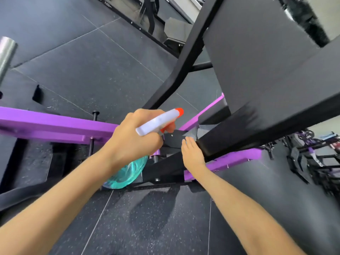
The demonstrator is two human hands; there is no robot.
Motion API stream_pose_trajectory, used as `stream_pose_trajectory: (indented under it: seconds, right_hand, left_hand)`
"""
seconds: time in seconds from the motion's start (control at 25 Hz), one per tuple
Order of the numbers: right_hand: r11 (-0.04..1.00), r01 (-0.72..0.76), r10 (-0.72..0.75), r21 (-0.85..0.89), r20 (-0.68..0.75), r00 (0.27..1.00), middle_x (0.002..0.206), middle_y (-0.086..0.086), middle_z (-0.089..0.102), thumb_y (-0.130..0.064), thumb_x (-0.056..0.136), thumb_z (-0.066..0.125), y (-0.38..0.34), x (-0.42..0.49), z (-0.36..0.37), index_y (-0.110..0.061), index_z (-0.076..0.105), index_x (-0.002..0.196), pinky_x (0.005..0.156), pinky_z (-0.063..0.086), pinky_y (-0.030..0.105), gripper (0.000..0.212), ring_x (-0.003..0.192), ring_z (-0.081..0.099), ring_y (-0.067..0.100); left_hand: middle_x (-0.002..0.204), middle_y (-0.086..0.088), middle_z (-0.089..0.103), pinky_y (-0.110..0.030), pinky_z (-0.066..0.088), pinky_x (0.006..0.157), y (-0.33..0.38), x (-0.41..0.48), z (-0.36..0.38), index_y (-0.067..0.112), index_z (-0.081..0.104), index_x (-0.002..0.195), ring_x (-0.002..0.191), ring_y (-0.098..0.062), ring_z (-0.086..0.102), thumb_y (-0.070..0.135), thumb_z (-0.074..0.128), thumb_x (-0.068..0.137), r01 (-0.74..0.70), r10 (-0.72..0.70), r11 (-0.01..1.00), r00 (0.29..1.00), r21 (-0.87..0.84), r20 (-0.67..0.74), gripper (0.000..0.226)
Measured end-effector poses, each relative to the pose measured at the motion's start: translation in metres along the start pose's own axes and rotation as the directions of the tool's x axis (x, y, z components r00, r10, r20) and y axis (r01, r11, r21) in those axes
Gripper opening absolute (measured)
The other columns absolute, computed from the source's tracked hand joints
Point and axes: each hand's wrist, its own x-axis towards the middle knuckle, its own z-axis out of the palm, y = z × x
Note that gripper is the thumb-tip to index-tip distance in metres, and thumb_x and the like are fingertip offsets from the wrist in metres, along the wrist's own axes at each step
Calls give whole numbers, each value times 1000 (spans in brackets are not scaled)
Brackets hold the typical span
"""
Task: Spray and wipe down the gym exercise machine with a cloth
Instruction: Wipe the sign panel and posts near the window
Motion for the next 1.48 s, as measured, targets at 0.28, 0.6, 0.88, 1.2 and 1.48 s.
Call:
stream_pose_trajectory:
  seconds: [0.28,0.6,0.88,1.2,1.48]
  right_hand:
    - [1000,-6,6,19,-18,1000,157,17,11,-19,104,29,-25,5,20,-3,12,150,118,2,47,52,145,8,34]
    - [988,-146,154,52,-214,965,156,21,14,-15,102,28,97,-64,-63,2,13,149,115,-2,50,52,144,12,38]
    - [869,-465,453,167,-647,613,126,7,63,-14,85,49,281,-150,-173,-11,70,113,112,25,41,35,119,57,25]
    - [898,-380,438,223,-541,718,112,2,69,-31,71,72,293,-164,-196,-14,74,103,109,37,37,36,110,62,22]
    - [738,-632,557,235,-740,376,129,6,60,-15,88,49,388,-206,-259,-4,62,122,112,30,36,38,125,52,23]
  left_hand:
    - [68,4,54,-29,36,59,-8,8,13,19,67,89,57,-17,44,14,48,59,10,-9,999,1000,-42,9,36]
    - [56,7,52,-25,36,53,118,9,-22,22,68,84,56,-20,43,15,43,54,-89,87,996,994,31,69,40]
    - [72,-10,62,-25,36,55,257,17,-35,5,71,89,49,-17,42,16,46,56,-210,221,975,960,-79,174,42]
    - [56,-5,53,-23,36,58,360,36,-15,7,56,58,55,-16,45,16,47,52,-327,312,944,925,35,216,14]
    - [61,-23,56,-20,40,62,378,36,-22,-14,59,73,63,-16,51,13,51,62,-371,377,926,917,-73,129,30]
